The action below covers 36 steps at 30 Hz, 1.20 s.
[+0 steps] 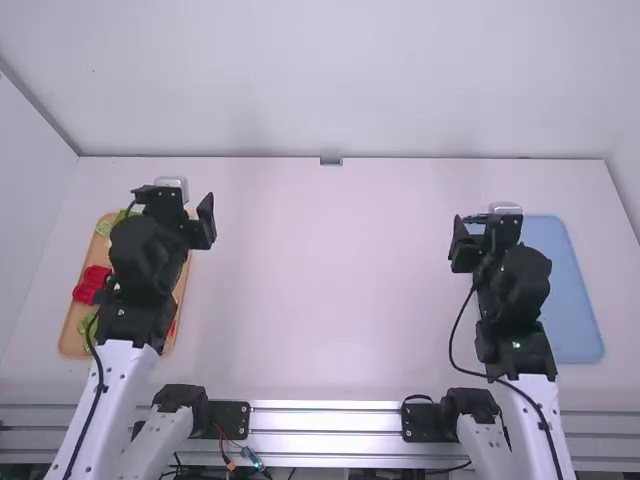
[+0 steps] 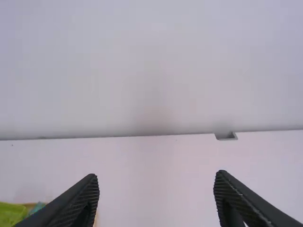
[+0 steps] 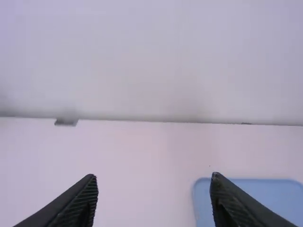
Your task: Assemble lego blocks to make yellow taxi
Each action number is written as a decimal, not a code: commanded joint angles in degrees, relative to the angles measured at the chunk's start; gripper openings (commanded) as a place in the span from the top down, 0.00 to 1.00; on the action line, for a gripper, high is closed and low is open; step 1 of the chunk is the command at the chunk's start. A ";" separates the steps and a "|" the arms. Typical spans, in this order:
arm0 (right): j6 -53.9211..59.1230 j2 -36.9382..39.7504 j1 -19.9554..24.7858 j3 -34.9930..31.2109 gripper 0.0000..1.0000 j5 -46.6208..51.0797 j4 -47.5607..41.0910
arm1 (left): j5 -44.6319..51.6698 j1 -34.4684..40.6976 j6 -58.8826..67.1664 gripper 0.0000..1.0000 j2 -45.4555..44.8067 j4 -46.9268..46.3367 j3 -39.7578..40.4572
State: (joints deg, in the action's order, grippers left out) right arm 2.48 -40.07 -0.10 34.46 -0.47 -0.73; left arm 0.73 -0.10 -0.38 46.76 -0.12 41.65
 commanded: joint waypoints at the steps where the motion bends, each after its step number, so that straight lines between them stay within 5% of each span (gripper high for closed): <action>1: -2.48 3.60 0.10 -3.64 0.46 0.47 0.73 | -0.73 0.10 0.38 0.43 -3.61 0.12 -3.33; 25: -2.48 30.64 0.10 -30.68 0.93 0.47 0.73 | -0.73 0.10 0.38 0.93 -32.54 0.12 -32.26; 36: -2.48 37.79 0.10 -34.46 1.00 0.47 0.73 | -0.73 0.10 0.38 1.00 -40.91 0.12 -40.63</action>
State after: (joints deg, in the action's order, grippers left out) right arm 0.21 -3.49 -0.10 0.69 -0.10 0.27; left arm 0.14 -0.10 -0.38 7.09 -0.32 1.96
